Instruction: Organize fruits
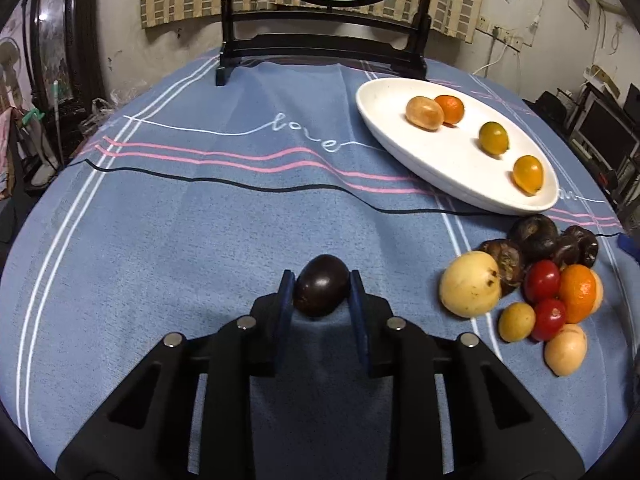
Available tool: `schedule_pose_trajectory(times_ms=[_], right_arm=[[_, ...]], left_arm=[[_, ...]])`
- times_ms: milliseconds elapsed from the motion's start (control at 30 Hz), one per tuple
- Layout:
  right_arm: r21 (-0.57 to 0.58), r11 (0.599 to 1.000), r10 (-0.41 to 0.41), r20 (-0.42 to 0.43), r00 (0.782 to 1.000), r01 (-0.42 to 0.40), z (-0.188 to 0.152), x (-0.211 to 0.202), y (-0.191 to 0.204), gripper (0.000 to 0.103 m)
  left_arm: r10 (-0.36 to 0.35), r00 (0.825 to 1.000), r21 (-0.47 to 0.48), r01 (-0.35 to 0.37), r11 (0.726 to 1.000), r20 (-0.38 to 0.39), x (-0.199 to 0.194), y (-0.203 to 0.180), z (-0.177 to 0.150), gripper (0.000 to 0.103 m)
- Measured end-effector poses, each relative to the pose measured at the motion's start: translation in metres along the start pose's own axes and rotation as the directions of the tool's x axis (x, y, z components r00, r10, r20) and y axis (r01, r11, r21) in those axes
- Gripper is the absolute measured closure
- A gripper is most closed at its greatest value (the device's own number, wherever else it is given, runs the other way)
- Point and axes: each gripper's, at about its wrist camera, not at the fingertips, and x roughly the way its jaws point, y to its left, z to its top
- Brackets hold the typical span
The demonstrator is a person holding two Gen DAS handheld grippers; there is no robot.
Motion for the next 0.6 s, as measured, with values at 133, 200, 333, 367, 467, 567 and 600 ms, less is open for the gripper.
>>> schedule_pose_trajectory(times_ms=[133, 200, 333, 367, 467, 567, 600], right_arm=[[-0.065, 0.998, -0.010, -0.038, 0.999, 0.008, -0.009, 0.009, 0.010, 0.027], [-0.156, 0.988, -0.009, -0.016, 1.000, 0.006, -0.013, 0.009, 0.028, 0.032], [-0.328, 0.942, -0.068, 0.011, 0.998, 0.068, -0.022, 0.022, 0.061, 0.047], [-0.351, 0.933, -0.076, 0.009, 0.997, 0.075, -0.022, 0.028, 0.065, 0.053], [-0.367, 0.926, -0.091, -0.004, 0.996, 0.083, -0.021, 0.040, 0.066, 0.059], [-0.358, 0.930, -0.099, -0.013, 0.995, 0.087, -0.020, 0.046, 0.061, 0.066], [-0.359, 0.929, -0.096, -0.009, 0.995, 0.086, -0.019, 0.048, 0.062, 0.070]], left_arm=[[-0.010, 1.000, 0.019, 0.010, 1.000, 0.000, 0.000, -0.005, -0.001, 0.076], [-0.009, 1.000, 0.019, 0.009, 1.000, 0.001, 0.000, -0.006, -0.001, 0.076], [-0.009, 1.000, 0.019, 0.009, 1.000, -0.003, 0.001, -0.006, -0.001, 0.076], [-0.009, 1.000, 0.020, 0.009, 1.000, -0.003, 0.001, -0.006, -0.001, 0.076], [-0.008, 1.000, 0.019, 0.008, 1.000, -0.004, 0.001, -0.006, -0.001, 0.076], [-0.007, 1.000, 0.020, 0.007, 1.000, -0.007, 0.001, -0.006, -0.001, 0.076], [-0.008, 1.000, 0.019, 0.008, 1.000, -0.008, 0.001, -0.006, -0.001, 0.076]])
